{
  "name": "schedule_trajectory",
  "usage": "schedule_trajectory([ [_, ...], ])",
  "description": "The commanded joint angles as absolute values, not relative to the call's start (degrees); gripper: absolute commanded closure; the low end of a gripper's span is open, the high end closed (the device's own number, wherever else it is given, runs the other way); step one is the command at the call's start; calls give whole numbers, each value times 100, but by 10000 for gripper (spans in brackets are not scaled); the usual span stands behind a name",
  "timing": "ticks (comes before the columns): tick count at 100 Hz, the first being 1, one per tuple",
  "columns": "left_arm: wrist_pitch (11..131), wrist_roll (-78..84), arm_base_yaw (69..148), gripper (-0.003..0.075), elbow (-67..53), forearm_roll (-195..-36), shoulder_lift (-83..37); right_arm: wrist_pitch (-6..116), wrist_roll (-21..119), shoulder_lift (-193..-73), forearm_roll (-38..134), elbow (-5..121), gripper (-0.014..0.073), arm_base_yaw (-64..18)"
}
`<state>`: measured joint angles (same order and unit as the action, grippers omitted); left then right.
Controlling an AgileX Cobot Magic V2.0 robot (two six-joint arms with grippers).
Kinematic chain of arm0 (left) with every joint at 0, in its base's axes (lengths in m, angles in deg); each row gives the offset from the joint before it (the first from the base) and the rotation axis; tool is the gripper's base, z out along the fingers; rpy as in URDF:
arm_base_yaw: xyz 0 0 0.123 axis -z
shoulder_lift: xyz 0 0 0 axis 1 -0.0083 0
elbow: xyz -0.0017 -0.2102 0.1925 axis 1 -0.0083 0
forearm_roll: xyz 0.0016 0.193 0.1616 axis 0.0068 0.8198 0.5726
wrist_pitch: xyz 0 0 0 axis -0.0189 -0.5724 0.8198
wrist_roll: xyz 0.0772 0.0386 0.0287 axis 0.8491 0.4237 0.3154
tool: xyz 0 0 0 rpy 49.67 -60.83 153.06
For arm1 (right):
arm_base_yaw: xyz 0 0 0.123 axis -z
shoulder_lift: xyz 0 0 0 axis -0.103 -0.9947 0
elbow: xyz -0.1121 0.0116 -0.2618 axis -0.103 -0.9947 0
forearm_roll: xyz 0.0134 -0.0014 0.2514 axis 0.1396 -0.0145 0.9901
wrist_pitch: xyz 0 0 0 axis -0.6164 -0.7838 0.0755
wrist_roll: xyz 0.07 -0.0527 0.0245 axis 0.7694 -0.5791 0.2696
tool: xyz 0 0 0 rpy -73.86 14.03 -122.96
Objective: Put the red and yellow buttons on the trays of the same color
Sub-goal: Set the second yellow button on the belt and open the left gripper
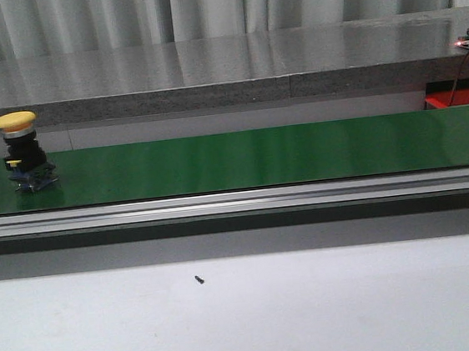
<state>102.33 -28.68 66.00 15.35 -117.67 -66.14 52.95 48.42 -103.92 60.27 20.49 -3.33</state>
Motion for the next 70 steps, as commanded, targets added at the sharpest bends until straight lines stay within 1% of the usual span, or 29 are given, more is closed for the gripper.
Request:
schedule_trajectory([
  [1,9963,-2827,6637,561,1554,-11945,-6352,5729,4817,-10387,6094,2210,715,-333],
  [8,9951,-2811,6637,552,1500,-11945,-6352,5729,4817,-10387,6094,2210,715,-333],
  [15,9951,-2638,6637,488,1489,-11945,-6352,5729,4817,-10387,6094,2210,715,-333],
  [21,9972,-2599,6637,384,1500,-11971,-6352,5733,4817,-10387,6094,2210,715,-333],
  [23,9987,-2599,6637,328,1500,-12013,-6352,5733,4817,-10387,6094,2210,715,-333],
  [24,9987,-2599,6637,328,1500,-12027,-6352,5733,4817,-10387,6094,2210,715,-333],
  [27,9997,-2599,6637,260,1500,-12069,-6352,5733,4817,-10387,6094,2210,715,-333],
  [30,9996,-2599,6637,211,1500,-12099,-6352,5733,4817,-10387,6094,2210,715,-333],
  [34,10029,-2599,6637,158,1500,-12110,-6352,5733,4817,-10387,6094,2210,715,-333],
  [37,10038,-2589,6637,141,1500,-12110,-6339,5733,4817,-10387,6094,2210,715,-333],
  [43,10054,-2524,6637,141,1500,-12110,-6280,5733,4817,-10387,6094,2210,715,-333],
  [50,10148,-2406,6637,160,1500,-12123,-6158,5733,4817,-10387,6094,2210,715,-333],
  [64,10277,-2079,6658,216,1500,-12123,-5757,5532,4817,-10387,6094,2210,715,-333],
  [70,10320,-1921,6709,258,1500,-12099,-5545,5446,4817,-10387,6094,2210,715,-333],
])
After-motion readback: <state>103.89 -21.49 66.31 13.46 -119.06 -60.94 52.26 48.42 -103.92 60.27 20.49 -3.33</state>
